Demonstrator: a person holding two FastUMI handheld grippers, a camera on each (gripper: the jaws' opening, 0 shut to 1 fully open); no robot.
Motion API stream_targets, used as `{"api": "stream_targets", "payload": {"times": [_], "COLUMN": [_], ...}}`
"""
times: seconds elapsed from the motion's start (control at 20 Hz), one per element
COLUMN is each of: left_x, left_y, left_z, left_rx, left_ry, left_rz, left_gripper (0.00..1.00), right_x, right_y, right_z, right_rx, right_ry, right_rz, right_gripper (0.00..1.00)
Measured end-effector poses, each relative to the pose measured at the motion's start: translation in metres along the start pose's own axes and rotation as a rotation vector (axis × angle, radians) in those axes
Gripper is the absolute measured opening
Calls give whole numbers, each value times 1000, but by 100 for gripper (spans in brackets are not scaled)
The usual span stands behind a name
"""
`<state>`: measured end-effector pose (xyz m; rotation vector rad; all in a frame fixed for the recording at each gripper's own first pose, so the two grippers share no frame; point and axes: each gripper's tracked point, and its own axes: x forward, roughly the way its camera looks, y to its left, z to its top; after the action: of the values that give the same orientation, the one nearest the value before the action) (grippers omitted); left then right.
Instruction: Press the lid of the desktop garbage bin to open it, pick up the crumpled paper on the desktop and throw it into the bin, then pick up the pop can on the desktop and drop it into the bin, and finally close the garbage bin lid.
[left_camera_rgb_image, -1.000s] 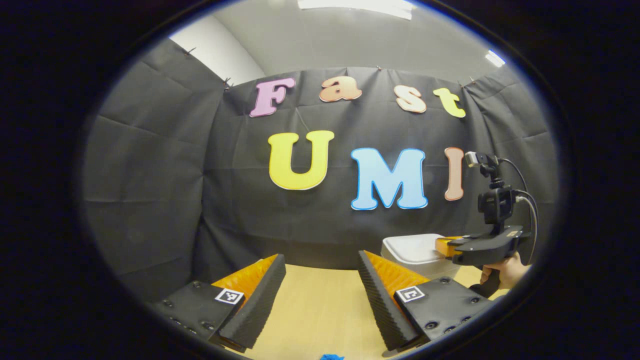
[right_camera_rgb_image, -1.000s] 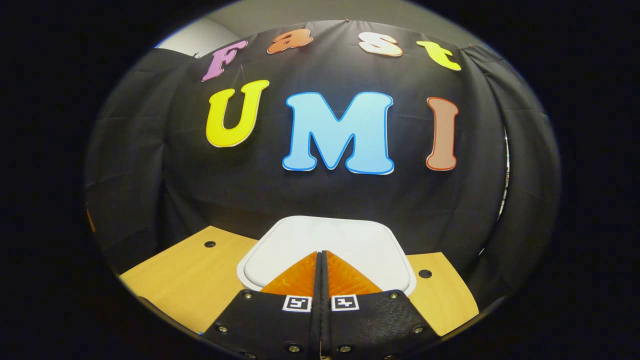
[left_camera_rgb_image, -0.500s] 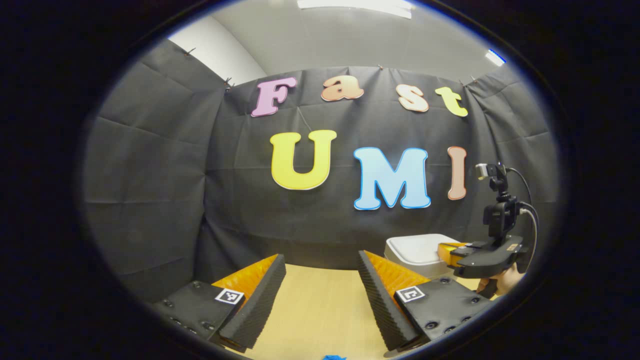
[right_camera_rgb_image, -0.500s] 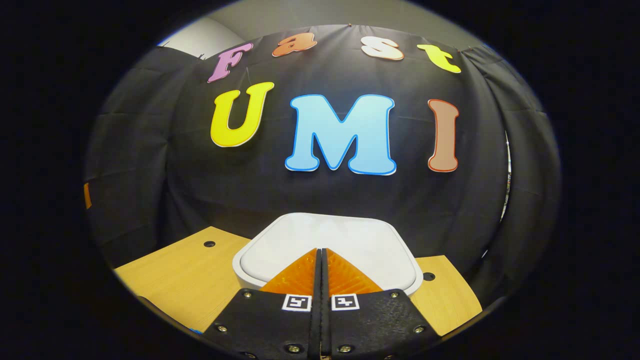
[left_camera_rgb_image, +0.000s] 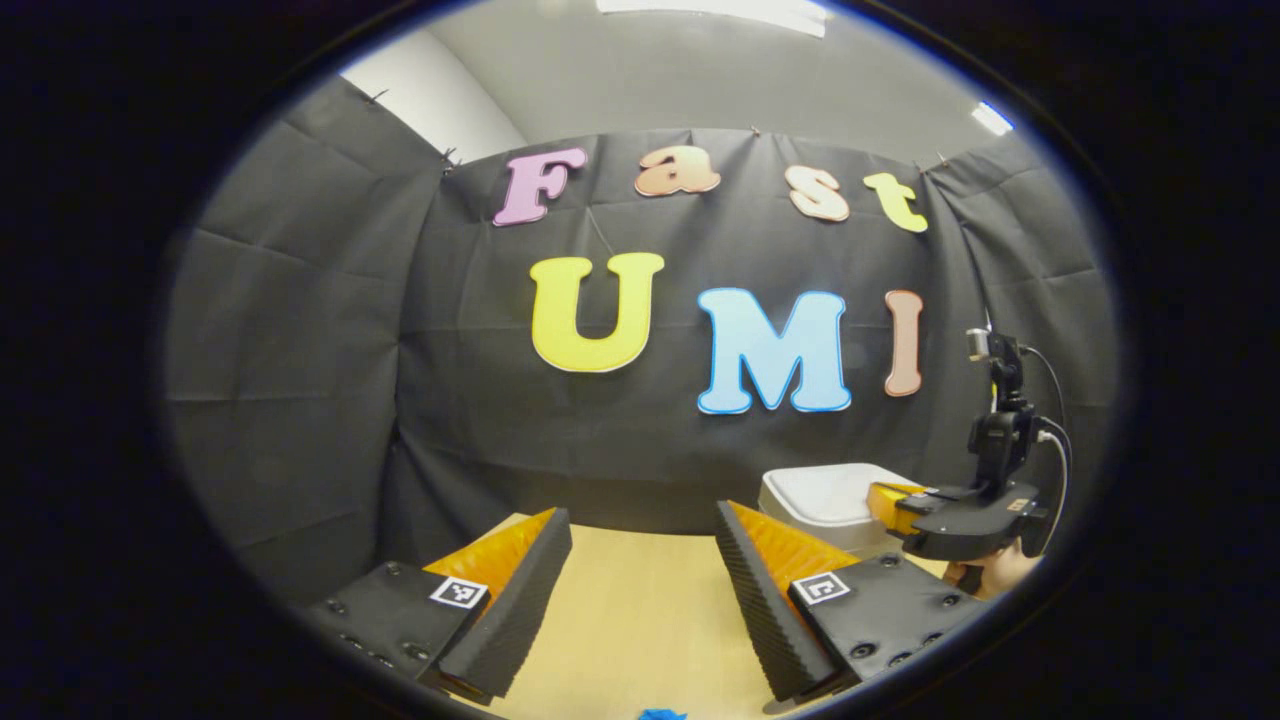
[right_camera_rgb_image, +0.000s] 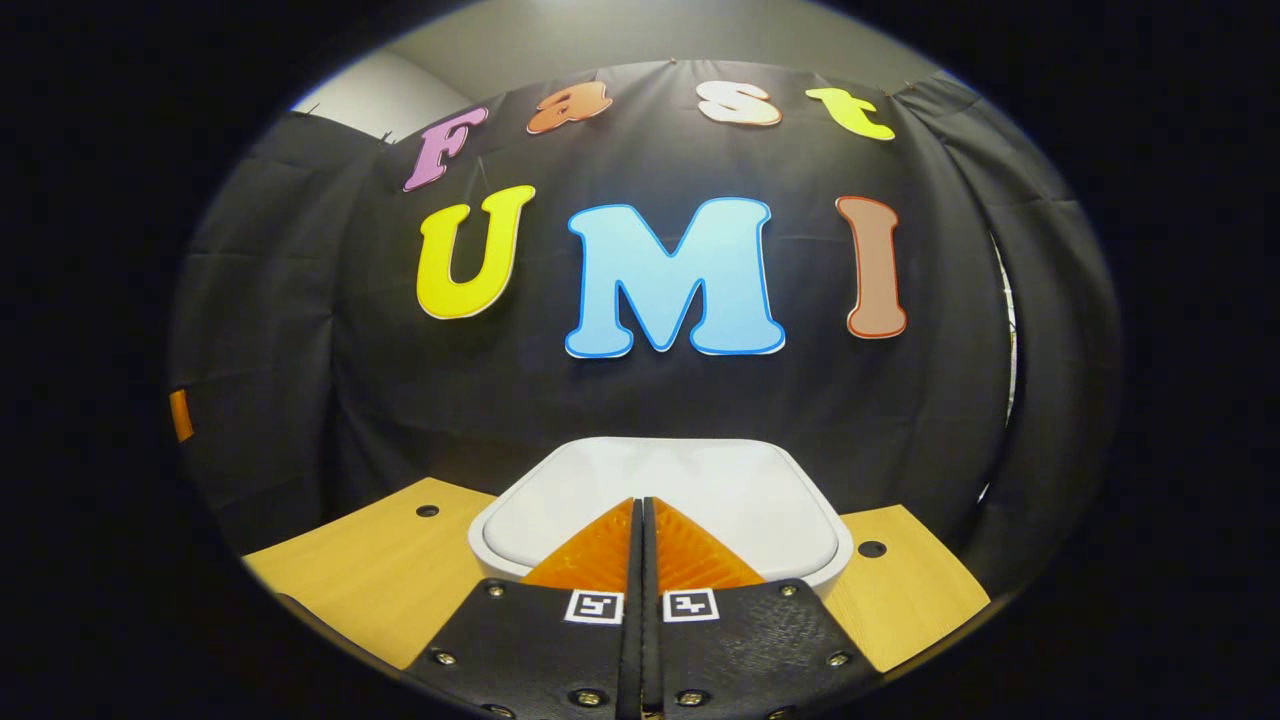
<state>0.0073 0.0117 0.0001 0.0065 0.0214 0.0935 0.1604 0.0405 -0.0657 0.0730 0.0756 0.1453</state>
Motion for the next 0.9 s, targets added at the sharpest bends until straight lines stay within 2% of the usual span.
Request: {"api": "stream_targets", "payload": {"times": [0.1,0.35,0.55,0.9], "left_x": [-2,-2,-2,-2], "left_y": [2,5,8,12], "left_z": [1,-5,-11,-27], "left_rx": [-3,-13,-32,-44], "left_ry": [-4,4,11,33], "left_rz": [-4,-13,-19,-17], "left_gripper": [95,94,94,96], "right_x": [-1,-13,-23,-55], "right_y": [0,-4,-16,-21], "right_z": [3,38,59,71], "right_rx": [-25,23,6,2], "right_ry": [8,-79,-123,-140], "right_rz": [-21,-48,-68,-78], "right_gripper": [0,0,0,0]}}
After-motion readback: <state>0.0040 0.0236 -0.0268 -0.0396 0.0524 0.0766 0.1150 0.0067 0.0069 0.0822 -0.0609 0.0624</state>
